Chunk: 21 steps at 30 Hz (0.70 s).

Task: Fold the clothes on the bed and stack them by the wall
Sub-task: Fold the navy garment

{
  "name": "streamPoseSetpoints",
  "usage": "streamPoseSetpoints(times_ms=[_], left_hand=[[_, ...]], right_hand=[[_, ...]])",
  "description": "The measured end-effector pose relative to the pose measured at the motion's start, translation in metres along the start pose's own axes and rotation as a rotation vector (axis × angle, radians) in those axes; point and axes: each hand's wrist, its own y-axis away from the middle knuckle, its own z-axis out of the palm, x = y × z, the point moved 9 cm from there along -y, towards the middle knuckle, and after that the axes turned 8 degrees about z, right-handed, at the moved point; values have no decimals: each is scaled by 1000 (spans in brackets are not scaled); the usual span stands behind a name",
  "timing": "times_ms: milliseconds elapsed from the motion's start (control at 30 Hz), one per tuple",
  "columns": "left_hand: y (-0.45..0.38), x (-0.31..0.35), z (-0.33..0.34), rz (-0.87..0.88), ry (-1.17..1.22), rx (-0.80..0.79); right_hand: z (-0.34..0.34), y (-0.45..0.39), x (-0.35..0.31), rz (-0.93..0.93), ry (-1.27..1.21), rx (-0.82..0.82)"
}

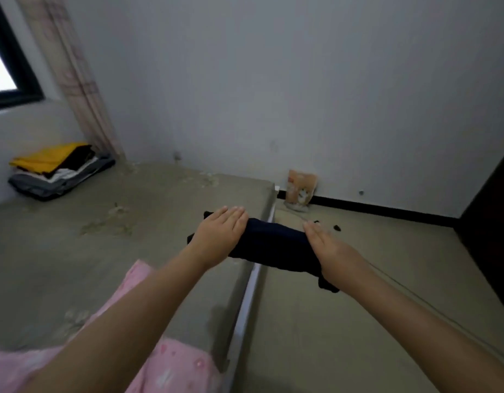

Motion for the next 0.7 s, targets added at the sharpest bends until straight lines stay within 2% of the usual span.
streamPoseSetpoints(times_ms=[100, 200, 233, 300, 400, 700], left_hand=[[-102, 3, 12, 5, 22, 1], [-193, -11, 55, -3, 32, -116], [-222, -19, 64, -21, 67, -109], [-281, -31, 70, 20, 25, 6], [-363, -62, 115, 75, 19, -138], [-578, -151, 190, 46, 21, -34]], right_hand=[[-38, -38, 78, 38, 79, 55], [-59, -85, 151, 116, 117, 58], [-64, -104, 172, 141, 127, 49], [-76, -142, 210, 176, 139, 41], [-96, -206, 263, 223, 162, 65], [-156, -381, 400, 327, 178, 145]])
